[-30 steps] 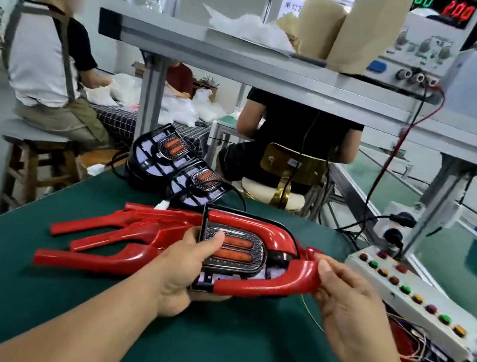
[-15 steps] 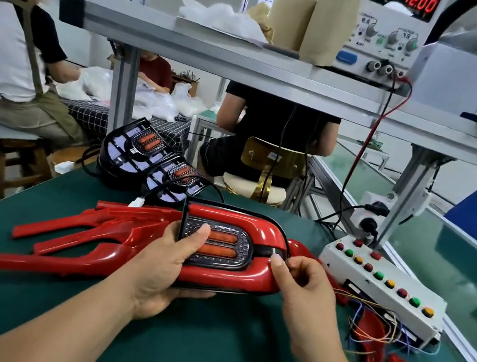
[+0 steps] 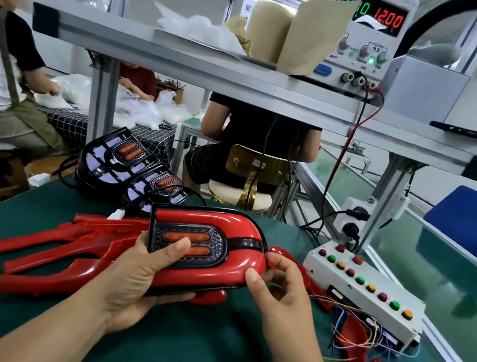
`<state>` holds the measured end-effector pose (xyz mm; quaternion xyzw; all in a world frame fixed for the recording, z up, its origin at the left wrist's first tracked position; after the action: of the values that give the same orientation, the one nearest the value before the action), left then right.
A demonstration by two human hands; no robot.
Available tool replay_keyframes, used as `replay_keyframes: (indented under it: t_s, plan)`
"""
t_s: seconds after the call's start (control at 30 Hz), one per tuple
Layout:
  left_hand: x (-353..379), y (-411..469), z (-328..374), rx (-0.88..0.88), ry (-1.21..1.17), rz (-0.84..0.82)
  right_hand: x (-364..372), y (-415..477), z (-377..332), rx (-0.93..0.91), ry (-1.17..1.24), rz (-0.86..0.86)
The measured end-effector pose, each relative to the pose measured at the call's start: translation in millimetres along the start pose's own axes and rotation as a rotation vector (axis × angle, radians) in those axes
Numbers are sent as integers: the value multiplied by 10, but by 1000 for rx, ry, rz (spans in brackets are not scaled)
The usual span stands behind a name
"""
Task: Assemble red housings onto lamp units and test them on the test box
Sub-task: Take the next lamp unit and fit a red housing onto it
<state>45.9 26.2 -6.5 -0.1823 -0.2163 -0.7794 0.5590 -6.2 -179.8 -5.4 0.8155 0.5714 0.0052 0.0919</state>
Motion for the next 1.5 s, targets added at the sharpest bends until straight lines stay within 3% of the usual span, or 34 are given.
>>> replay_keyframes:
  t_s: [0.4, 0.6, 1.07, 1.2, 1.3, 1.4, 1.5]
  plan:
    - [-22, 10, -53, -26, 13, -6, 2, -36, -50, -138, -159, -15]
    - [-30, 14, -44, -12, 14, 8, -70, 0, -114, -214, -526, 0]
    - [-30, -24, 16, -58, 126, -19, -170, 39, -134, -292, -672, -102]
    - [-9, -38, 33, -74, 147, -35, -172, 23, -139, -332, -563, -68]
    - [9, -52, 44, -86, 180, -78, -168, 17, -104, -258, -355, 20]
    - [21, -60, 64, -76, 186, -121, -110, 3, -50, 29, 19, 12]
    - [31, -76, 76, -88, 175, -157, -47, 4, -19, 324, 484, -219]
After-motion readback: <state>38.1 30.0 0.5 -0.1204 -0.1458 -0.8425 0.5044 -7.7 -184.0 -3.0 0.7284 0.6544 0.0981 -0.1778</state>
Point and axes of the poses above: each hand's wrist, its own y-axis towards the middle knuckle, its own x-axis out of the palm, z = x × y, the point moved 2 cm from there along y, towards the middle knuckle, and after that the axes turned 7 degrees about x, right-handed, at the moved point
